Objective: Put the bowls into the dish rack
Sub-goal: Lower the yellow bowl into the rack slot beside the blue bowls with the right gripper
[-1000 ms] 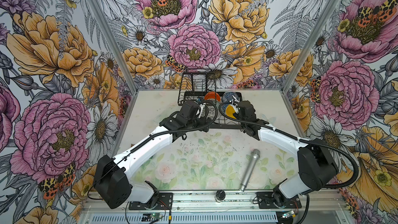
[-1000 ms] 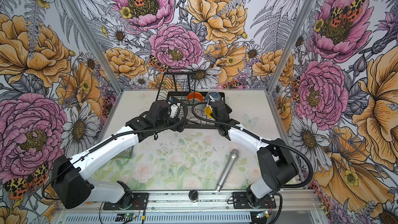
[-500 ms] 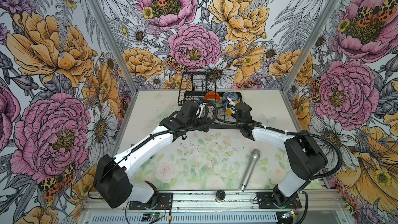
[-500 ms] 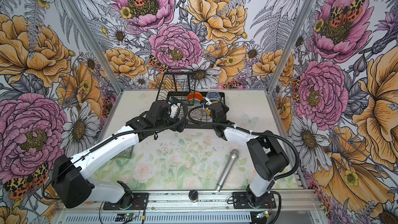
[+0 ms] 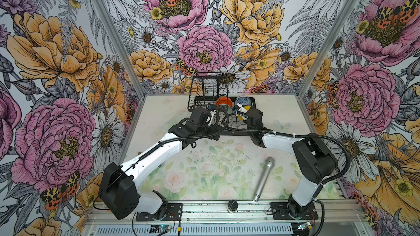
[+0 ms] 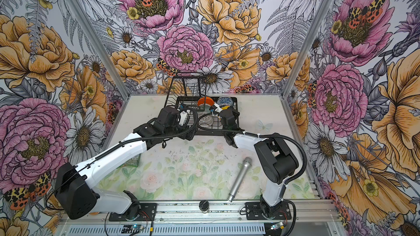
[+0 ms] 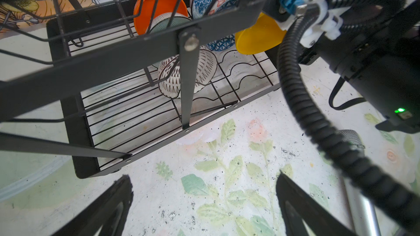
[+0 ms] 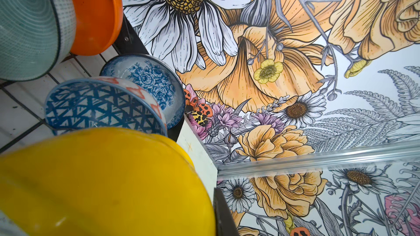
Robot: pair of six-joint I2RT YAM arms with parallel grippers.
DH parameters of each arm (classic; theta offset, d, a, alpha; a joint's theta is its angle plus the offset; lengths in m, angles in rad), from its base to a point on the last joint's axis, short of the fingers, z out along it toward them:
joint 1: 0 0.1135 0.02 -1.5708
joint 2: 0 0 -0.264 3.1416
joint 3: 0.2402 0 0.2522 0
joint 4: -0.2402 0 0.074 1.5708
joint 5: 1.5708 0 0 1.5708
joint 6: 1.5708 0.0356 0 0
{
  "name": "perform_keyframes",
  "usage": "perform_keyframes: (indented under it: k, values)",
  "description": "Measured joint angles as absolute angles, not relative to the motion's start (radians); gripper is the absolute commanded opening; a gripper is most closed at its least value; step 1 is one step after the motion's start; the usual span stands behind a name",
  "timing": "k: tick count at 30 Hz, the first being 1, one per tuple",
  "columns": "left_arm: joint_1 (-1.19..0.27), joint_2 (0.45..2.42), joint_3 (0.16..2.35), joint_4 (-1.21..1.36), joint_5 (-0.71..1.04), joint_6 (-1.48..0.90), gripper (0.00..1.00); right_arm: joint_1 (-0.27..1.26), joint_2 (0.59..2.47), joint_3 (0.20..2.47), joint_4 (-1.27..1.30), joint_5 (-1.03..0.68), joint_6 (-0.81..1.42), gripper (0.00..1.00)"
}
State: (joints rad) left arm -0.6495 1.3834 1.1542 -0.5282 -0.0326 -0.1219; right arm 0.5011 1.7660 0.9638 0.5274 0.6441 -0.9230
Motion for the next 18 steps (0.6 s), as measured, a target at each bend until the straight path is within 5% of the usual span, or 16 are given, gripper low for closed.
perform_keyframes:
  k: [18]
  values:
    - [-0.638, 1.383, 1.15, -0.528, -0.028, -0.123, 0.99, 0.474, 1.829, 0.943, 0.589, 0.562, -0.943, 0.0]
